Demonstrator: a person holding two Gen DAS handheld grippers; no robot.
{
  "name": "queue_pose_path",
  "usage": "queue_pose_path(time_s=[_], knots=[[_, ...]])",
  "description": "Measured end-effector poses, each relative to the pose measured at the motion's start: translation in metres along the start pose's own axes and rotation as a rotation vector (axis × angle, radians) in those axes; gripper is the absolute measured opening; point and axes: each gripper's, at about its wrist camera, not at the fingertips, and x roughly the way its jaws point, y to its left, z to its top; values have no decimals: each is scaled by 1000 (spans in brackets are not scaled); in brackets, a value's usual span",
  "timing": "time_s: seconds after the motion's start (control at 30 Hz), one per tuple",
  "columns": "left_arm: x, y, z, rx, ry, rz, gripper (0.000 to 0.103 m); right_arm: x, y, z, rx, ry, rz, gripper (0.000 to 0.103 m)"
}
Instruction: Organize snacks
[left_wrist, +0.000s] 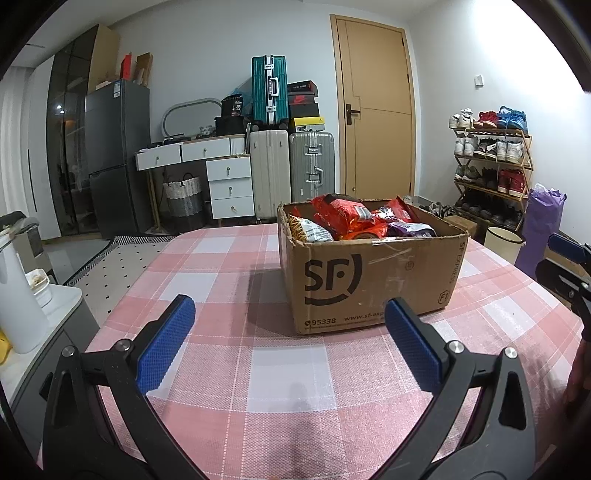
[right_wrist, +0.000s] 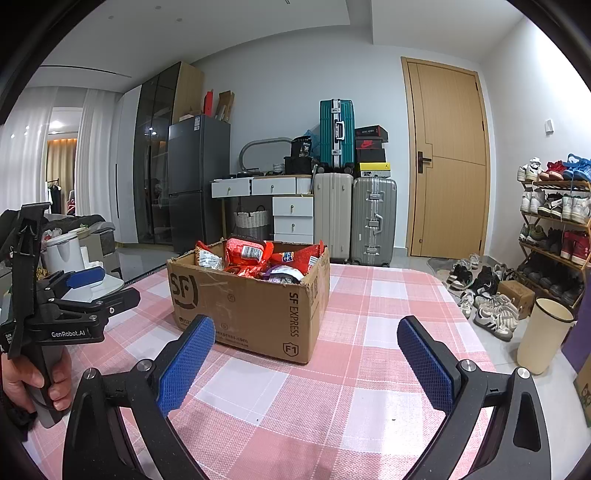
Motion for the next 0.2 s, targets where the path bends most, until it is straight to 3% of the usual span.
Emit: queue_pose_path(time_s=[0.2], knots=[[-1,0,1,4,-6,2,103,0,0,0,0,0,0,101]])
